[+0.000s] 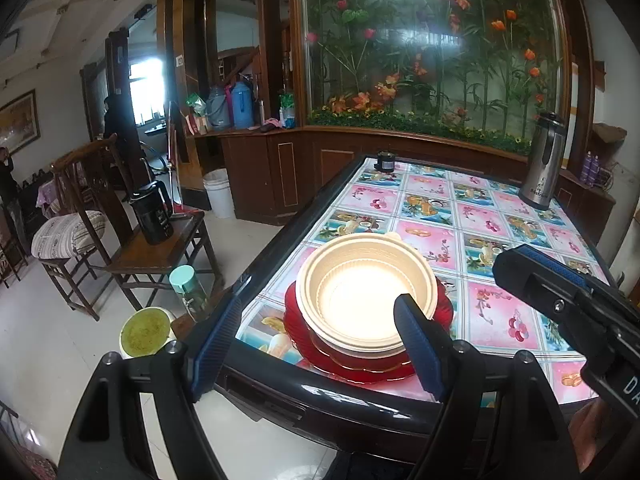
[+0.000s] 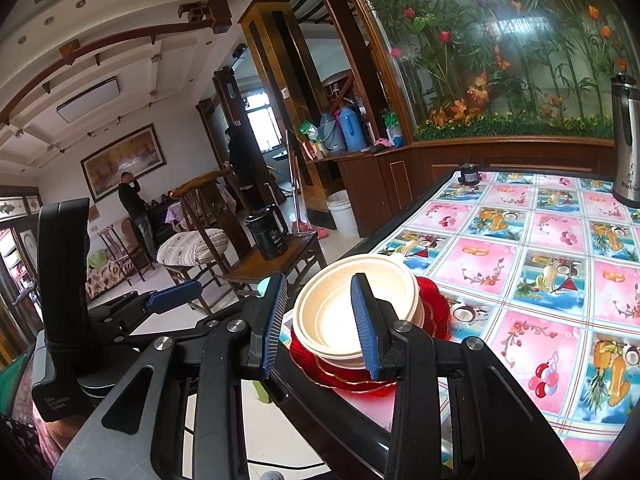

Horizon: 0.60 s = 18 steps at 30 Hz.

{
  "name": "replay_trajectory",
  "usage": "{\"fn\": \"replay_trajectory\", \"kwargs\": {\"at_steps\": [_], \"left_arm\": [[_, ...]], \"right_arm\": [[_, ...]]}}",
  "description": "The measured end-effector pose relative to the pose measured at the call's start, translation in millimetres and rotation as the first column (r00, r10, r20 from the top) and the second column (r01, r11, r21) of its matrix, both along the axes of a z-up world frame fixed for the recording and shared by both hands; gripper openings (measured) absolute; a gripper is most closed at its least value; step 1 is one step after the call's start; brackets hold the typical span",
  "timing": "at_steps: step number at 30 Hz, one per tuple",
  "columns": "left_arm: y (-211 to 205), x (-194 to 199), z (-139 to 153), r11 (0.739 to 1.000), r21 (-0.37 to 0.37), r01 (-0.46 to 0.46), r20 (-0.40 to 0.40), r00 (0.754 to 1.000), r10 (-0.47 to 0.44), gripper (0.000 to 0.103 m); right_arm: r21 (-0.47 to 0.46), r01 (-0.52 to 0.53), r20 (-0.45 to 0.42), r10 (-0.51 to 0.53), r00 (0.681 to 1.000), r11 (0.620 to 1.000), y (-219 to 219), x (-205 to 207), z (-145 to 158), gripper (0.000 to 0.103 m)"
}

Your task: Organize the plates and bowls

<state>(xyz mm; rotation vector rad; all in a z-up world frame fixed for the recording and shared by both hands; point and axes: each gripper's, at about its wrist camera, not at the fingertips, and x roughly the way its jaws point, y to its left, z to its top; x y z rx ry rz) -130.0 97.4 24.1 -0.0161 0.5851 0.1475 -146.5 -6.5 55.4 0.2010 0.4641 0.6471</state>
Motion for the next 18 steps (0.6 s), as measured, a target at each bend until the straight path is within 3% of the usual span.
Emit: {"fn": "replay_trajectory", "kwargs": {"at_steps": [18], "left_arm": [[3.0, 3.2, -2.8, 1.0, -0.014, -0.019, -0.02, 1.0, 0.019, 0.079]], "right_arm": [[-0.006, -0.002, -0.003, 0.002, 1.0, 1.0, 5.0, -2.2, 3.0, 0.034]]}}
